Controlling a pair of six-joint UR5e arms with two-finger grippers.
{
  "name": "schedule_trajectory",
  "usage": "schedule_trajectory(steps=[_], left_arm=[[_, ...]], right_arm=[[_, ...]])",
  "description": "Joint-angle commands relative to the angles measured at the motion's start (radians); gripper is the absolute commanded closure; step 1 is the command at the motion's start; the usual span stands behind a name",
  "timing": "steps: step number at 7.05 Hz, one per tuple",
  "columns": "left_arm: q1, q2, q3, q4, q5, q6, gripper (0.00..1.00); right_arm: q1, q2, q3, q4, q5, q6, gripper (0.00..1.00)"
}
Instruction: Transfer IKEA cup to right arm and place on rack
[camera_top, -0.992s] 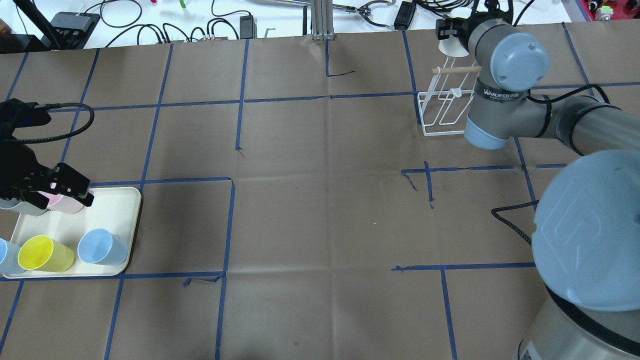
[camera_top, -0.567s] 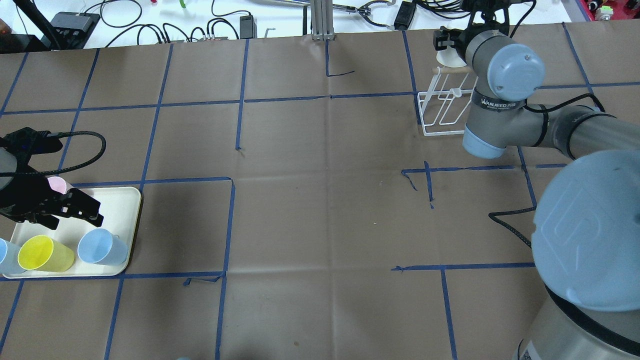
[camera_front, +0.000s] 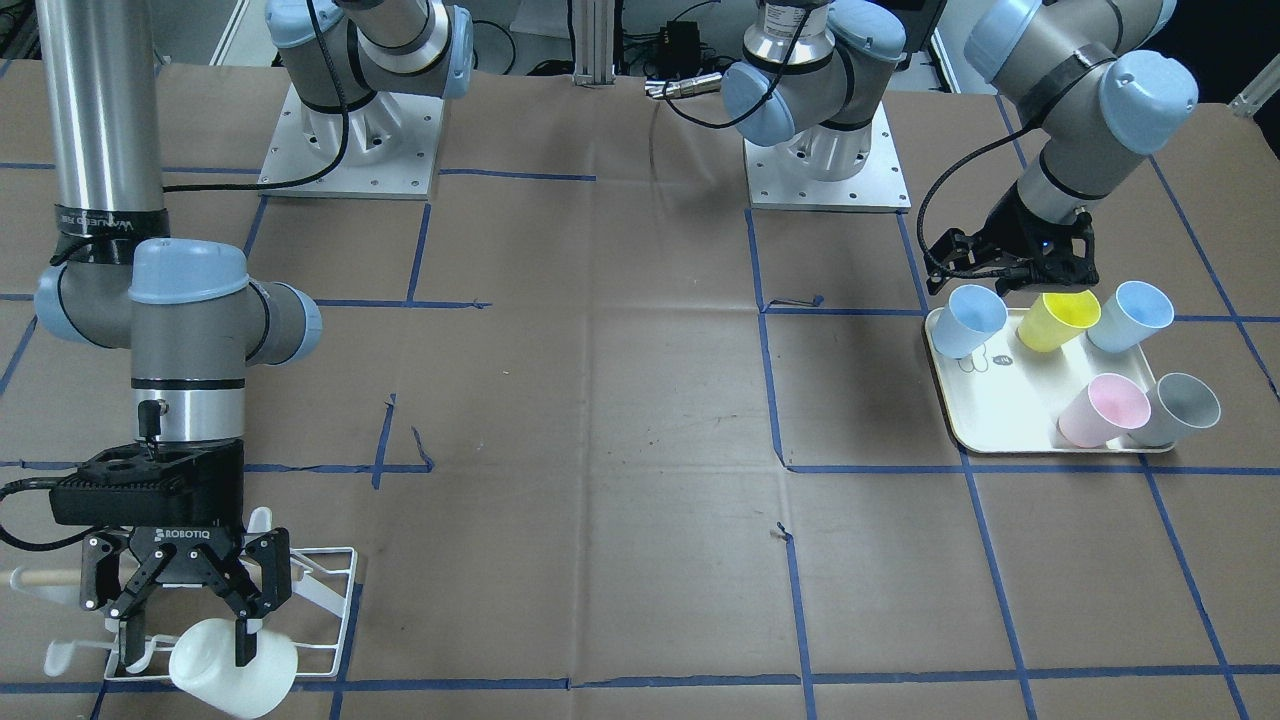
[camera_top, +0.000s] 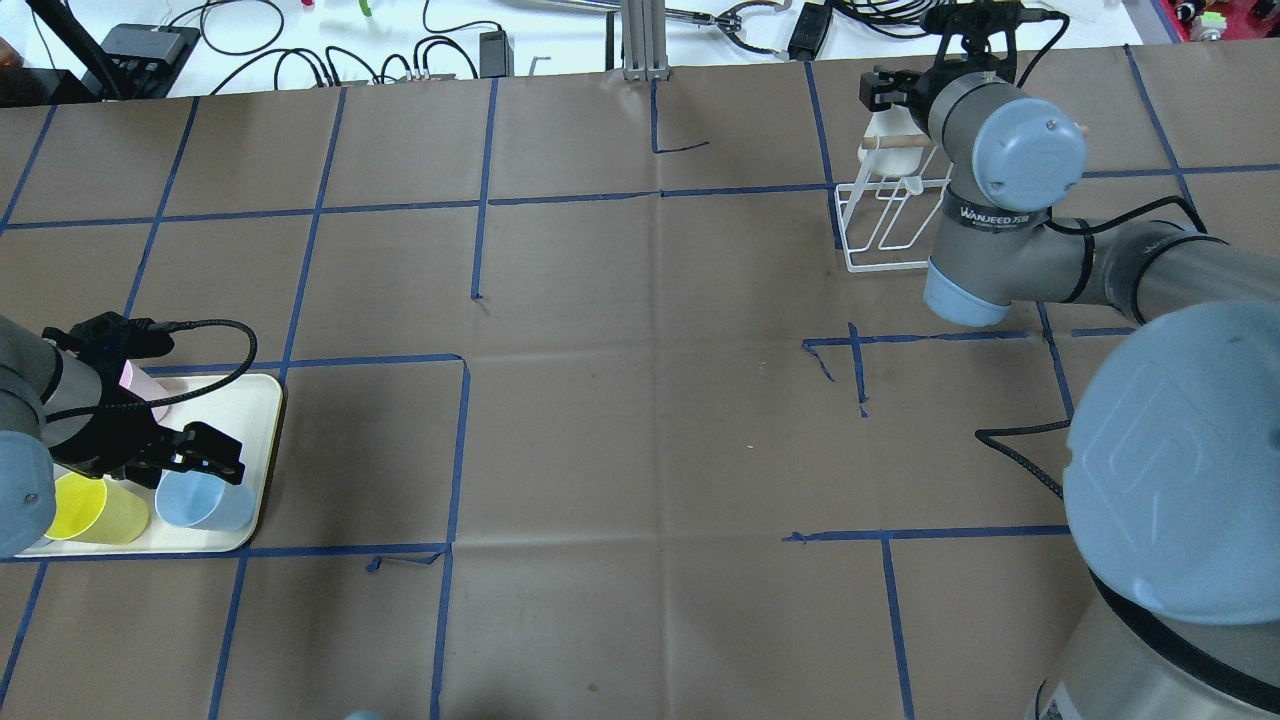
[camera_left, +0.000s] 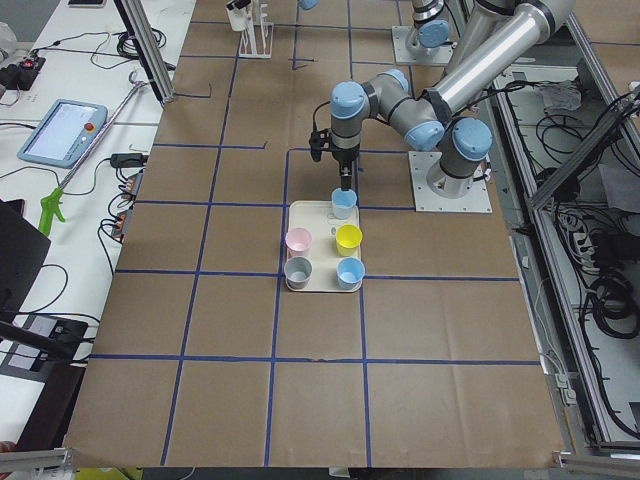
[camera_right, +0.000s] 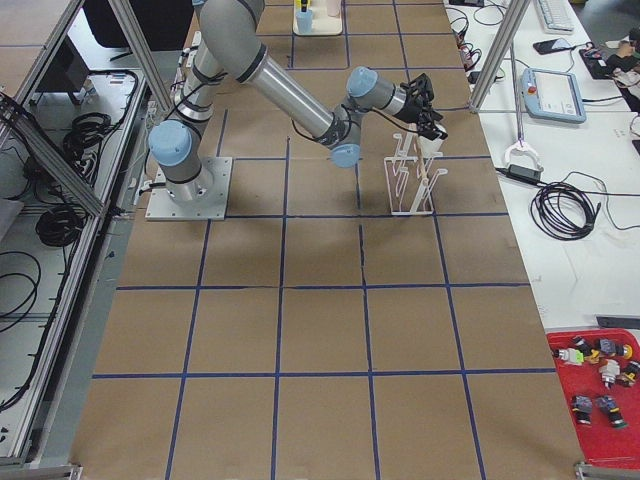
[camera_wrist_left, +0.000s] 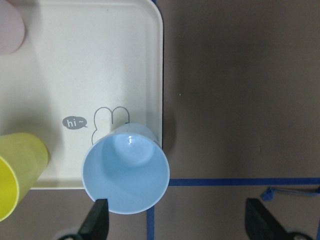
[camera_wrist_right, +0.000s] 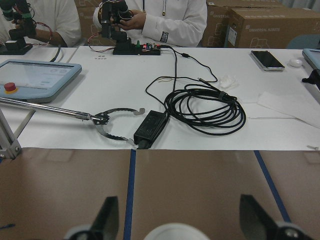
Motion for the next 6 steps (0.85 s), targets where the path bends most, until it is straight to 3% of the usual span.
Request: schedule_trajectory(steps=[1,3,5,6], left_arm=[[0.001,-0.072,-0.054,0.135,0.003,0.002,0.05],[0.001,-0.127,-0.054,0.166,0.079,0.0,0.05],[0.001,-0.113,-0.054,0.16,0.09,-0.003,0.06],[-0.001,-0.109,-0.051,0.155,0.088,-0.003,0.15]], right_arm=[[0.0,0.0,-0.001,0.0,-0.002,0.008,0.0],[-0.002,-0.009,-0.003,0.0,0.009,0.008,0.0],[0.0,-0.049,-0.003,0.001,0.021,0.01,0.0],[0.012,-0.079,0.0,0.013,0.02,0.011,0.0]])
